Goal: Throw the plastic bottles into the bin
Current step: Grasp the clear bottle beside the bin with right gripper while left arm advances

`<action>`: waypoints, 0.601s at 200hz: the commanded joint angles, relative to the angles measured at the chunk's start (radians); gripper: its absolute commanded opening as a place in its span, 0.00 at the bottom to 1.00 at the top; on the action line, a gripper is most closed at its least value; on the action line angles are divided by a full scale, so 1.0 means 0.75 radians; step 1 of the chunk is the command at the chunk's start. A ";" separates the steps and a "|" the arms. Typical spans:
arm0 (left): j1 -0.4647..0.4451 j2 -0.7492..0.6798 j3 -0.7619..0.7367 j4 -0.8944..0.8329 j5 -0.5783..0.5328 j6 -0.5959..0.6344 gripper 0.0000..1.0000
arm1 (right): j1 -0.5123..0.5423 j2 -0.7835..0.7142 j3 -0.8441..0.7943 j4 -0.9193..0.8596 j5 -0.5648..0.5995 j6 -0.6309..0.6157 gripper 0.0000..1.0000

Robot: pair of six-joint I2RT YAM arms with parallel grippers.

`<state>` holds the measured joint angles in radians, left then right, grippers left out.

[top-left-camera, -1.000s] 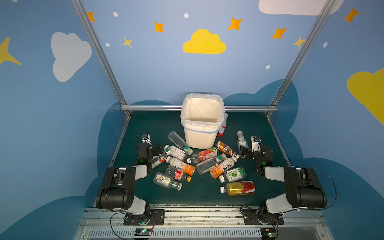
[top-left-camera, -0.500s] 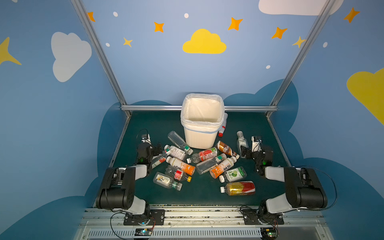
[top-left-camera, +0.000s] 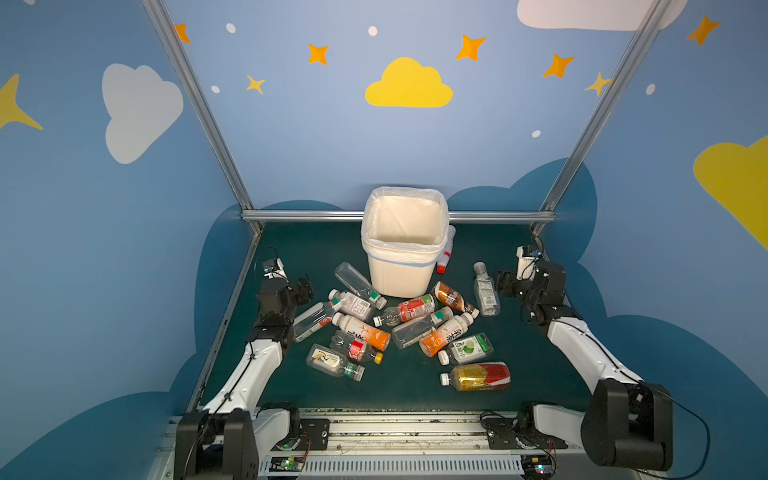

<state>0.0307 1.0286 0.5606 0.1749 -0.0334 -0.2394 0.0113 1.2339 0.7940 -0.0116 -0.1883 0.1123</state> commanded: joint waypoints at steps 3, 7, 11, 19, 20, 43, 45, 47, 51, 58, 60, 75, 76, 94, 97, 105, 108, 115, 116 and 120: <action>-0.022 -0.128 0.111 -0.408 0.040 -0.269 0.83 | 0.046 0.035 0.135 -0.513 -0.041 0.072 0.70; -0.027 -0.144 0.122 -0.445 0.051 -0.295 0.82 | 0.051 0.044 0.148 -0.544 -0.038 0.082 0.70; -0.032 -0.163 0.134 -0.475 0.059 -0.313 0.83 | 0.060 0.055 0.159 -0.571 -0.031 0.089 0.70; -0.045 -0.197 0.147 -0.519 0.078 -0.335 0.84 | 0.075 0.076 0.178 -0.610 -0.013 0.102 0.71; -0.046 -0.201 0.149 -0.524 0.082 -0.335 0.84 | 0.076 0.079 0.180 -0.615 -0.011 0.103 0.71; -0.069 -0.287 0.195 -0.656 0.125 -0.339 0.89 | 0.128 0.178 0.245 -0.703 0.096 0.108 0.71; -0.069 -0.295 0.195 -0.661 0.134 -0.336 0.90 | 0.132 0.189 0.252 -0.711 0.110 0.108 0.71; -0.070 -0.304 0.195 -0.664 0.145 -0.333 0.90 | 0.135 0.200 0.262 -0.720 0.121 0.110 0.71; -0.071 -0.320 0.194 -0.664 0.172 -0.324 0.90 | 0.139 0.225 0.276 -0.739 0.144 0.112 0.71; -0.072 -0.349 0.190 -0.662 0.215 -0.323 0.91 | 0.143 0.269 0.310 -0.771 0.175 0.118 0.71; -0.072 -0.356 0.189 -0.662 0.224 -0.324 0.91 | 0.144 0.285 0.321 -0.783 0.182 0.120 0.71; -0.074 -0.380 0.211 -0.705 0.220 -0.365 0.91 | 0.151 0.381 0.387 -0.843 0.239 0.131 0.72; -0.074 -0.379 0.213 -0.709 0.215 -0.369 0.91 | 0.151 0.387 0.391 -0.846 0.243 0.133 0.72; -0.078 -0.319 0.299 -0.851 0.127 -0.383 0.91 | 0.159 0.468 0.437 -0.872 0.304 0.157 0.74; -0.079 -0.303 0.316 -0.872 0.118 -0.374 0.91 | 0.161 0.477 0.441 -0.872 0.308 0.160 0.75; -0.087 -0.265 0.349 -0.916 0.106 -0.341 0.90 | 0.163 0.498 0.446 -0.863 0.313 0.168 0.76; -0.093 -0.253 0.361 -0.935 0.099 -0.331 0.90 | 0.165 0.505 0.447 -0.859 0.316 0.171 0.77; -0.107 -0.226 0.383 -0.969 0.075 -0.319 0.89 | 0.169 0.519 0.449 -0.849 0.322 0.176 0.78; -0.110 -0.223 0.385 -0.974 0.071 -0.318 0.89 | 0.169 0.521 0.449 -0.847 0.322 0.178 0.78; -0.118 -0.212 0.393 -0.985 0.058 -0.314 0.89 | 0.171 0.529 0.450 -0.842 0.326 0.179 0.78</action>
<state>-0.0322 0.8158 0.8001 -0.4183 0.0673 -0.4988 0.1287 1.6073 1.1038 -0.5957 -0.0067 0.2153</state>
